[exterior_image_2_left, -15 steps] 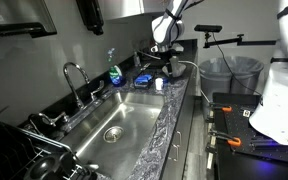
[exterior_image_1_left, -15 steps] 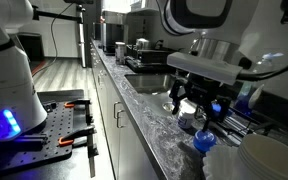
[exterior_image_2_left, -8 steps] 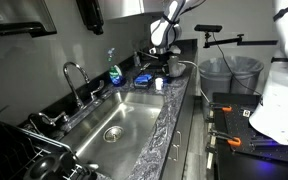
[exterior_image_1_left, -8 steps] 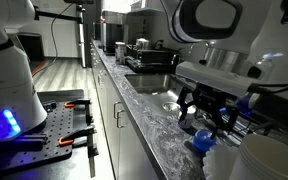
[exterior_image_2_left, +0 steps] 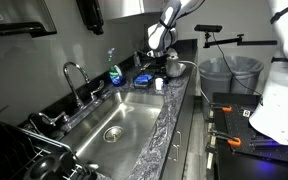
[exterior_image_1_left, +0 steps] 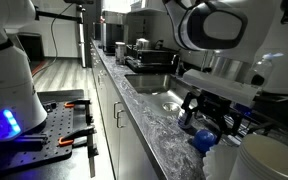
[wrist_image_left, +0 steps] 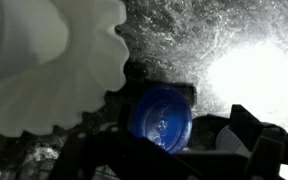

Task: Put the blue soap on the rack, then remove it from the rack

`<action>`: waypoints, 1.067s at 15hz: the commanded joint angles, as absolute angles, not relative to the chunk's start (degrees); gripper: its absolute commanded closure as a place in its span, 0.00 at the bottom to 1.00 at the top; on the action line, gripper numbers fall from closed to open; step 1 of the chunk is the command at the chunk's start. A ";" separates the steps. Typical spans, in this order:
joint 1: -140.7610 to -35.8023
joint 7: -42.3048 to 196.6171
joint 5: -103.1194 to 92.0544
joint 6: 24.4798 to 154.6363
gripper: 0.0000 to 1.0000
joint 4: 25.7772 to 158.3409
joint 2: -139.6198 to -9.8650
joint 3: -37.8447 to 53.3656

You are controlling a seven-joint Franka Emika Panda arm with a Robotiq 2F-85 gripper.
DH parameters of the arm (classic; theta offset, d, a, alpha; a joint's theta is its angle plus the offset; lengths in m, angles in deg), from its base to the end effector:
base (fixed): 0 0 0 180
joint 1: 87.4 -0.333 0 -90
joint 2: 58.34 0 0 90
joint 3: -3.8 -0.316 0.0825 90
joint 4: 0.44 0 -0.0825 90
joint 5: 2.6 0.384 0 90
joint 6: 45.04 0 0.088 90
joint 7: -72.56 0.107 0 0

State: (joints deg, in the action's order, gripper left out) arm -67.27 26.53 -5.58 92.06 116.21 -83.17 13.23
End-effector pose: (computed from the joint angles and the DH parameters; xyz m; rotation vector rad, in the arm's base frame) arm 0.5150 -0.2909 0.2260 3.0538 0.5232 -0.1863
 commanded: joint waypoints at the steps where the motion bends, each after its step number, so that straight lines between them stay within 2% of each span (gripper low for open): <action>1: -66.54 26.67 -5.20 92.01 0.00 113.70 -85.35 12.28; 10: -65.93 27.08 -5.19 92.16 0.00 111.78 -88.30 11.57; 11: -65.75 26.99 -5.10 92.49 0.25 111.87 -88.32 11.52; 12: -65.69 27.07 -5.15 92.61 0.28 111.87 -88.35 11.55; 16: -65.47 27.57 -5.23 94.14 0.58 112.88 -87.04 11.74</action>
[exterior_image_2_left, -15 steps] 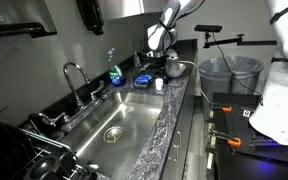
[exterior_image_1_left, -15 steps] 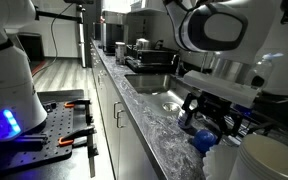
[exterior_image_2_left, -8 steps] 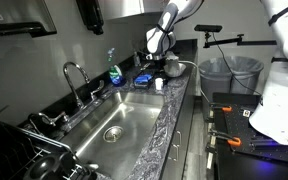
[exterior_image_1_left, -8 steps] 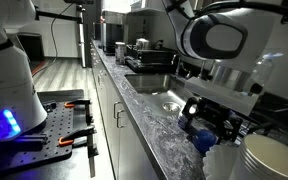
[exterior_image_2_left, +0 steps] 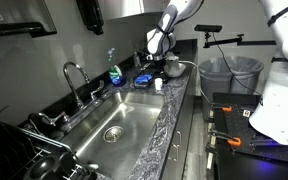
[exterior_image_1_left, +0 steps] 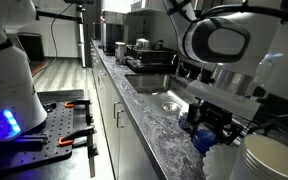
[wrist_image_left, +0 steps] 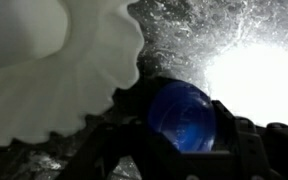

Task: Put the blue soap on the rack, then remove it from the rack

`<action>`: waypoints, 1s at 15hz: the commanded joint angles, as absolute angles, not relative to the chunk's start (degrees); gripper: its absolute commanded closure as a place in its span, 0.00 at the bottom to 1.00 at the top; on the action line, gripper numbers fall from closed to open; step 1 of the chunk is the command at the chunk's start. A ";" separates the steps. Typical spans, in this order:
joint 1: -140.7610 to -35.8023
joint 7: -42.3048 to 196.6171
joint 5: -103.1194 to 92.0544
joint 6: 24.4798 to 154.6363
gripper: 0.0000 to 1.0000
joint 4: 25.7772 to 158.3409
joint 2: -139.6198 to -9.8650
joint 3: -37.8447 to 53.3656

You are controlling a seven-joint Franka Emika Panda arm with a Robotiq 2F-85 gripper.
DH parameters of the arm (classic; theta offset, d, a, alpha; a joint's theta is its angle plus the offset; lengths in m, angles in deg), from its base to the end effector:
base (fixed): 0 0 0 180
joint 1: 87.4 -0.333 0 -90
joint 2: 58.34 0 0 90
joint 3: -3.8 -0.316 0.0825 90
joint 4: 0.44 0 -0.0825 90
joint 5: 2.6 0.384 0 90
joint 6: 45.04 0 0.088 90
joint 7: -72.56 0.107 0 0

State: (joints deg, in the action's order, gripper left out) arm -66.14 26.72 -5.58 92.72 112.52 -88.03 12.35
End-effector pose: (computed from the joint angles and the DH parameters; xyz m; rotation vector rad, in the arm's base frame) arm 0.5266 -0.2999 0.2006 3.0558 0.5184 -0.2019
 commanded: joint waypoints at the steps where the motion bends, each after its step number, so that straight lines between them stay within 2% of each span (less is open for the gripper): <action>1: -65.35 27.49 -5.27 94.79 0.64 113.43 -86.41 11.75; 7: -66.35 30.30 -6.85 100.03 0.64 118.98 -78.96 13.21; 15: -67.38 32.83 -6.63 97.92 0.64 119.86 -73.06 13.73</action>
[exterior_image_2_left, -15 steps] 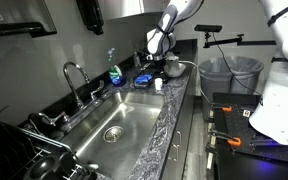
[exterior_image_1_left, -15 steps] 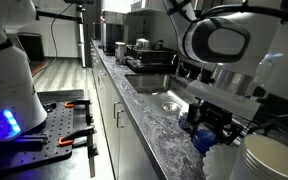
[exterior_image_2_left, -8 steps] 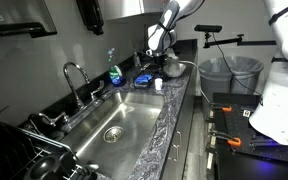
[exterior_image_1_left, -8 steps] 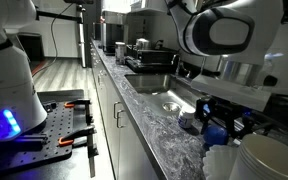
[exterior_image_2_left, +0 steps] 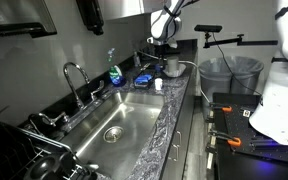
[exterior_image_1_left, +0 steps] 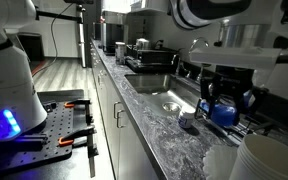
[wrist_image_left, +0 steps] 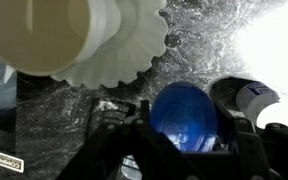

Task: Put the blue soap on the rack, then remove it from the rack

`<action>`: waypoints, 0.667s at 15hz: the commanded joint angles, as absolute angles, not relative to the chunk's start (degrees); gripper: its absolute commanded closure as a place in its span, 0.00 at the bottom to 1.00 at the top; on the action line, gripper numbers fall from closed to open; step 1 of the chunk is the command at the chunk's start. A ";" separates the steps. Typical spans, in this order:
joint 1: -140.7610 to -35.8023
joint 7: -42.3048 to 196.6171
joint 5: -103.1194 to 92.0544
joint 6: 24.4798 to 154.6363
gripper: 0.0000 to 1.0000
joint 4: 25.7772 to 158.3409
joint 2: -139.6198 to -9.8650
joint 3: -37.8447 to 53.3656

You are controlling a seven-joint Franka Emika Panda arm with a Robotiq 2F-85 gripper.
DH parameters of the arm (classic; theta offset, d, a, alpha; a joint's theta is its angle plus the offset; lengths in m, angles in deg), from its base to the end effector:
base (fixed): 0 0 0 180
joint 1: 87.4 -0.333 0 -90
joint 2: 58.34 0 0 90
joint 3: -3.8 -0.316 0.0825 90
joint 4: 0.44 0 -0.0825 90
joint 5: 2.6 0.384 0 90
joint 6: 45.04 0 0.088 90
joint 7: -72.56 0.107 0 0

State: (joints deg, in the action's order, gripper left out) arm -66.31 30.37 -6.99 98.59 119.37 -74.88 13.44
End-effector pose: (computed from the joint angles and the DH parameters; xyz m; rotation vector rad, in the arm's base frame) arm 0.5128 -0.3013 0.2988 2.9591 0.4000 0.0703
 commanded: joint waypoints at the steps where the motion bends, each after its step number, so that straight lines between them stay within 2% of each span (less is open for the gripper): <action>1: -67.43 32.89 -5.88 98.07 0.64 119.75 -72.99 13.40; 7: -67.46 33.59 -3.49 98.27 0.64 118.81 -74.44 12.61; 8: -67.50 33.60 -3.38 98.24 0.39 118.74 -74.52 12.52; 10: -67.47 33.61 -3.40 98.24 0.39 118.77 -74.72 12.56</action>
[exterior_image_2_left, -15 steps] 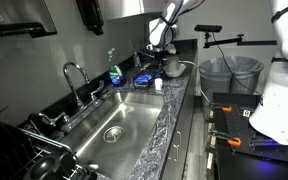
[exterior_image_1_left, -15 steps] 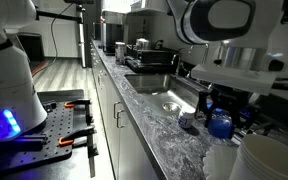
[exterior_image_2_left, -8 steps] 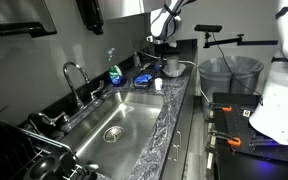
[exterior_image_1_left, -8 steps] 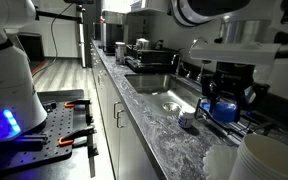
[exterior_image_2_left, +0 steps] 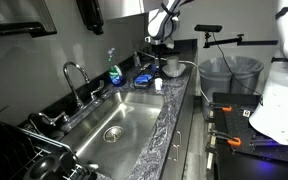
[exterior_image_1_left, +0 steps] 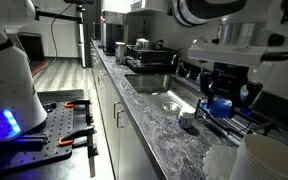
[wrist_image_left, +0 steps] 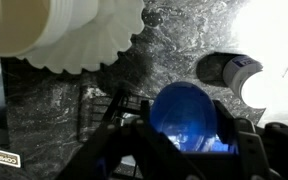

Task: Put the blue soap on the rack, then remove it from the rack

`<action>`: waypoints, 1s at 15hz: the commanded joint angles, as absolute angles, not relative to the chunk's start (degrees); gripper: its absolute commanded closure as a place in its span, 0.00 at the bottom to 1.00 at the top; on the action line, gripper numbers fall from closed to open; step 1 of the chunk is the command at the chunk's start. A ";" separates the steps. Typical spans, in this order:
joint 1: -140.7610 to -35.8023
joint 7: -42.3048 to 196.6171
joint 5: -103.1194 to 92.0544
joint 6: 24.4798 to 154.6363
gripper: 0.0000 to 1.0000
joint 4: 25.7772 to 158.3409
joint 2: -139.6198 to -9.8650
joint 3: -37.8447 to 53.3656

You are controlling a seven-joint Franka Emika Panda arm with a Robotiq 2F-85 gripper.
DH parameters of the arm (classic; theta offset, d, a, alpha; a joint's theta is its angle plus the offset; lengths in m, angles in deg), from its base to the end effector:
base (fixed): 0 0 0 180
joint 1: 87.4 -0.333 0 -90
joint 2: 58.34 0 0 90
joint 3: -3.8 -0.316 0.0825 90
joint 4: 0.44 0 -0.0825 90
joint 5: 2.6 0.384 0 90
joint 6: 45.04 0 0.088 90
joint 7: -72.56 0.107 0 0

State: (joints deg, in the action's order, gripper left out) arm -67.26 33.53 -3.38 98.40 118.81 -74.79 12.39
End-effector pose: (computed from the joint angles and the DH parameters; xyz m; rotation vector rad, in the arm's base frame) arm 0.5252 -0.2851 0.3032 3.0048 0.3002 0.1306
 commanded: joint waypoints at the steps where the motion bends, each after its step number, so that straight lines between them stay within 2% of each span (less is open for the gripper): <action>1: -67.43 33.61 -3.41 98.24 0.39 118.77 -74.78 12.60; 2: -67.42 33.61 -3.41 98.24 0.39 118.77 -74.81 12.62; 3: -67.42 33.62 -3.41 98.24 0.64 118.77 -74.82 12.62; 15: -65.28 33.51 0.67 94.96 0.64 101.70 -88.94 9.00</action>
State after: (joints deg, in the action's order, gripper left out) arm -66.17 33.48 0.48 97.61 106.84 -86.50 10.05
